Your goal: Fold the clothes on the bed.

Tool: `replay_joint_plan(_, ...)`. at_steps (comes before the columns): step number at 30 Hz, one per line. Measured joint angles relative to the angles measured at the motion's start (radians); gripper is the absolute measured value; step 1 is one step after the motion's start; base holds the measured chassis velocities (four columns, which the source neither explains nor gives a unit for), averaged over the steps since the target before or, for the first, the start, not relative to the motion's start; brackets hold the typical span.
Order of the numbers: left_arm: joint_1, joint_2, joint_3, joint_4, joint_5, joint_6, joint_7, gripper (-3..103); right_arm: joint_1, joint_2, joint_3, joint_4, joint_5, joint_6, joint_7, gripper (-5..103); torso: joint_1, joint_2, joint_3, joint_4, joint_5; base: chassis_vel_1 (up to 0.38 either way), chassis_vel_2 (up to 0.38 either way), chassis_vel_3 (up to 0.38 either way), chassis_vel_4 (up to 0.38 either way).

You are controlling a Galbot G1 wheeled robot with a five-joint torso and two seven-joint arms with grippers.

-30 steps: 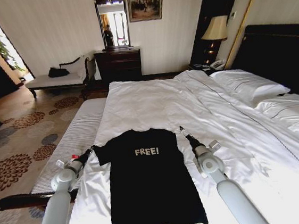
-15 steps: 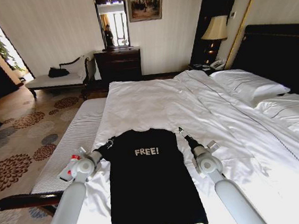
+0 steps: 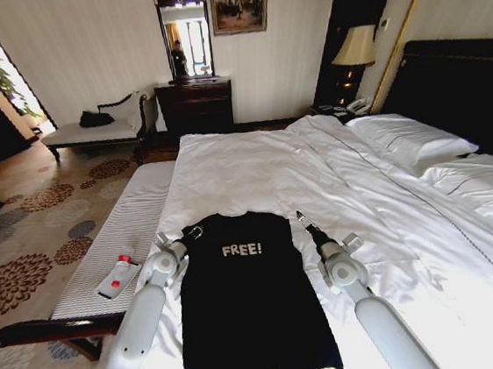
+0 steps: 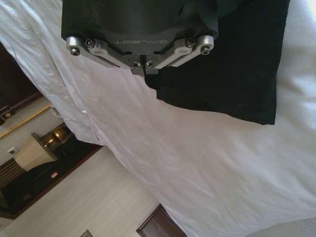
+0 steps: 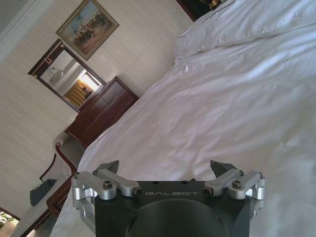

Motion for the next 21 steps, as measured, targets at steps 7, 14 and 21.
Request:
replay_joint_plan(7,0.027,0.007,0.006,-0.008,0.039,0.026,-0.022,15,-0.002,0.003,0.000,-0.004,-0.005,0.000,0.000,100,0.000,0.000,0.000,0.0000,0.0000,0.000,0.000,0.000,0.000)
replay_joint_plan(14,0.080,0.015,-0.041,-0.096,-0.012,0.063,-0.023,42,-0.002,0.016,-0.011,-0.003,-0.016,0.000,0.001,100,0.000,0.000,0.000,0.0000,-0.0001,0.000,0.000,0.000,0.000)
replay_joint_plan(21,0.152,0.021,-0.124,-0.133,-0.044,0.071,-0.029,64,-0.008,0.020,-0.011,0.004,-0.019,0.000,0.002,100,0.000,0.000,0.000,0.0000,-0.0001,0.000,0.000,0.000,0.000)
